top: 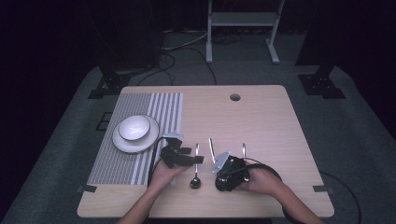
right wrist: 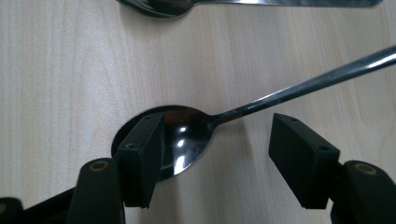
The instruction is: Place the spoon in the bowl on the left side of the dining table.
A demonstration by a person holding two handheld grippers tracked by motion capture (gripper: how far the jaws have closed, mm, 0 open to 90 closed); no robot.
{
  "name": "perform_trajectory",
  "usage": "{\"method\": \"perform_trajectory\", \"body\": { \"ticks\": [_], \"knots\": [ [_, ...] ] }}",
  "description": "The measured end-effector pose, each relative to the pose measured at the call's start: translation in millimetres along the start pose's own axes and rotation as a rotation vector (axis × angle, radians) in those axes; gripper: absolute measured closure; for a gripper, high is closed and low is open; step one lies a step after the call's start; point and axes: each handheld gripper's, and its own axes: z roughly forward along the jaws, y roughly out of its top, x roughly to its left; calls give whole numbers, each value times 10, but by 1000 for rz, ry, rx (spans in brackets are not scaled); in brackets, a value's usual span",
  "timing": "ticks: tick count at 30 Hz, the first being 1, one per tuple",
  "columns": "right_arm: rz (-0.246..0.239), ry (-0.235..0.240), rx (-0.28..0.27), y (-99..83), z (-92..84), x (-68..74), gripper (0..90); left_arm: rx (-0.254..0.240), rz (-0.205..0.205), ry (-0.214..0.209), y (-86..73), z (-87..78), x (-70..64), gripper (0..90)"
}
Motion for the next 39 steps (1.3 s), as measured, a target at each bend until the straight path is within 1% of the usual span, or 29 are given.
{"method": "perform_trajectory", "body": {
  "ticks": [3,7,11,13,17,21,25,28,29,32,35,37,39],
  "knots": [
    [8,8,-5,-8,1,-8,349,6,-12,-16,31,68,-5,208],
    [21,12,-13,-22,2,-12,349,9,-28,-26,79,141,1,217],
    [23,13,-18,-28,2,-14,349,13,-26,-30,147,189,0,242],
    [24,12,-22,-32,3,-16,349,12,-33,-29,186,220,-5,244],
    [25,10,-29,-42,3,-17,349,24,-35,-29,255,283,-3,271],
    [31,13,-37,-55,3,-20,349,30,-51,-34,302,360,7,313],
    [31,12,-38,-58,1,-18,349,30,-63,-40,346,422,24,367],
    [29,11,-43,-63,2,-16,349,35,-60,-32,372,459,14,428],
    [29,11,-44,-64,2,-17,349,37,-61,-37,379,470,11,448],
    [28,11,-45,-66,2,-16,349,41,-51,-29,395,507,-6,514],
    [28,10,-47,-69,1,-14,349,45,-65,-36,406,542,12,589],
    [25,11,-49,-73,2,-16,349,54,-72,-33,409,563,29,640],
    [25,10,-55,-80,2,-17,349,59,-65,-34,407,578,40,705]
  ]
}}
